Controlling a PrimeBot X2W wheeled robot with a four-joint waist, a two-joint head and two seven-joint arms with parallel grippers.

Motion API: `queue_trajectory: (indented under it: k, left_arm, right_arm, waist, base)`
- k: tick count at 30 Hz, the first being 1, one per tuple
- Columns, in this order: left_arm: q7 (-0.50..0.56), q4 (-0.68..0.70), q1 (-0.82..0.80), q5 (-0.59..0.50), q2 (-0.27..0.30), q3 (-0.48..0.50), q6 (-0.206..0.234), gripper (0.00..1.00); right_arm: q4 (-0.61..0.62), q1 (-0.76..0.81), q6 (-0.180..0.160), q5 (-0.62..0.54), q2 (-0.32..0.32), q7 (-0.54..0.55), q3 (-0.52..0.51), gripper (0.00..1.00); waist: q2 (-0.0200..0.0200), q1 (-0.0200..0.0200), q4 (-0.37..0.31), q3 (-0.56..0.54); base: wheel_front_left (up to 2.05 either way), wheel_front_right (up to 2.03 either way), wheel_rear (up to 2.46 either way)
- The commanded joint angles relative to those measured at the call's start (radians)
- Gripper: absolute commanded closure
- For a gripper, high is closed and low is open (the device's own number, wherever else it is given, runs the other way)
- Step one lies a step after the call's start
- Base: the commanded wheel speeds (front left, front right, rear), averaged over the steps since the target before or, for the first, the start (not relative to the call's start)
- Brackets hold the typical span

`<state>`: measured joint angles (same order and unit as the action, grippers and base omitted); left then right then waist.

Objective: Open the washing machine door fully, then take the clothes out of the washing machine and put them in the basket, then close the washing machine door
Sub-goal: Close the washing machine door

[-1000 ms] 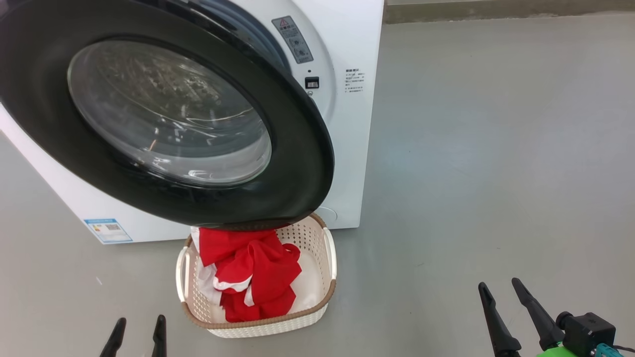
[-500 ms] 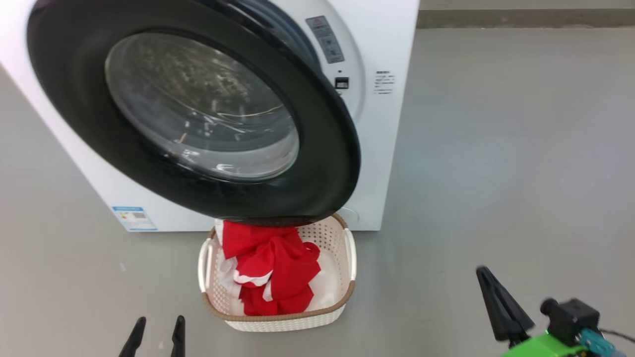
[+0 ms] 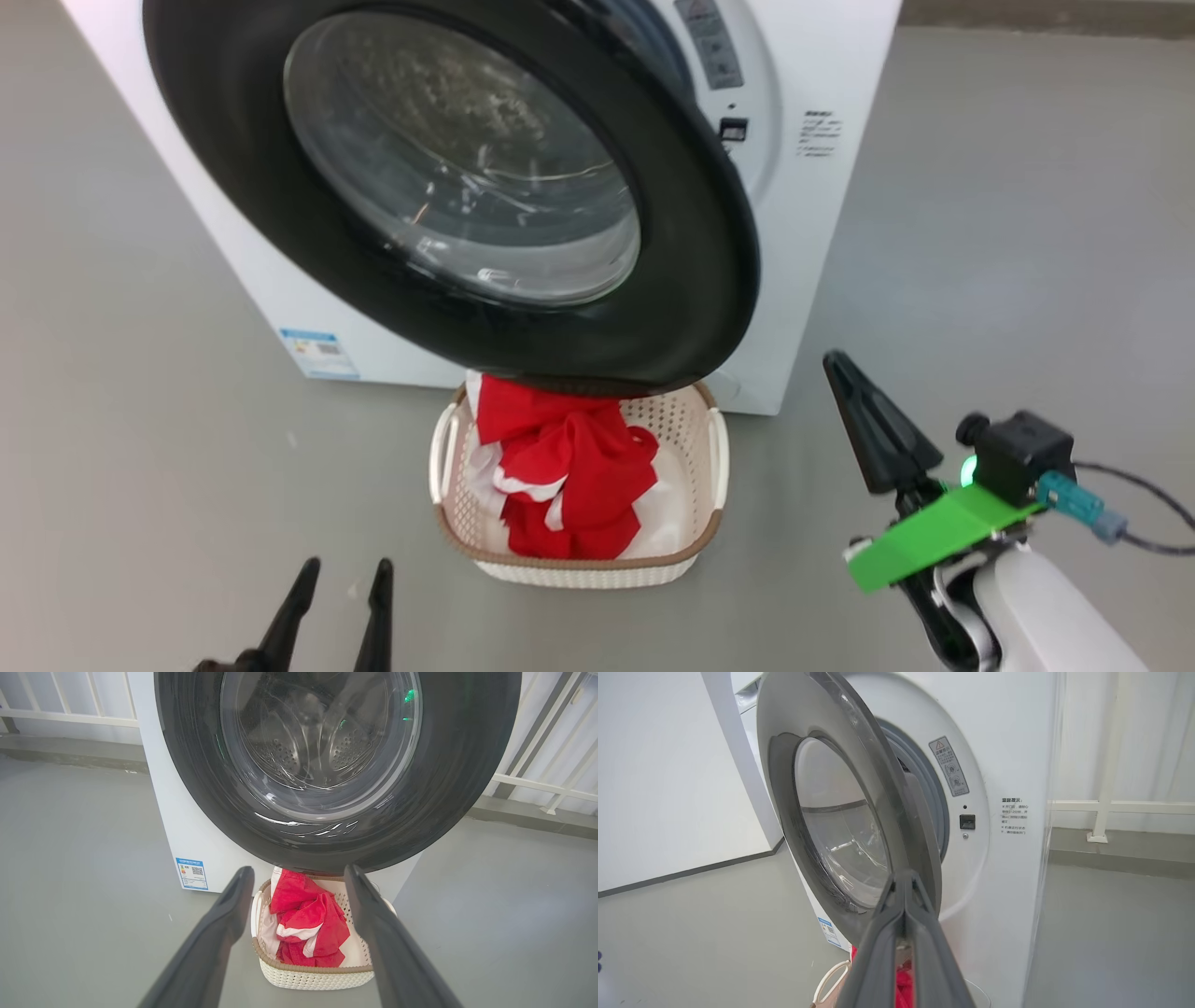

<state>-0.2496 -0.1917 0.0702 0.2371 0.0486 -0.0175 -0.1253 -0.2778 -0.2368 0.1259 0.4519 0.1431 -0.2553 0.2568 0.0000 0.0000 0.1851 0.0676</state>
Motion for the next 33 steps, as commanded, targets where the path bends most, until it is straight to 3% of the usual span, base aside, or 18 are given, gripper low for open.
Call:
queue_trajectory:
  k: [1,15,33]
  left_arm:
    - [-0.012,0.025,-0.048,-0.005,0.003,0.019,-0.005,0.00]
    - [-0.012,0.023,-0.146,0.061,0.002,-0.051,-0.005,0.00]
    - [-0.012,0.028,-0.212,0.095,0.002,-0.093,-0.005,0.00]
  right_arm:
    - [0.013,-0.057,0.005,0.019,0.006,-0.006,0.028,1.00]
    - [-0.055,-0.244,0.005,0.040,0.030,-0.006,0.049,1.00]
    - [-0.080,-0.361,0.005,0.045,0.059,-0.006,-0.001,1.00]
  waist:
    - [0.0000,0.0000,0.039,0.037]
    - [0.0000,0.0000,0.116,0.164]
    - [0.0000,0.0000,0.174,0.253]
  base:
    - [0.00,0.00,0.00]
    - [0.00,0.00,0.00]
    - [0.00,0.00,0.00]
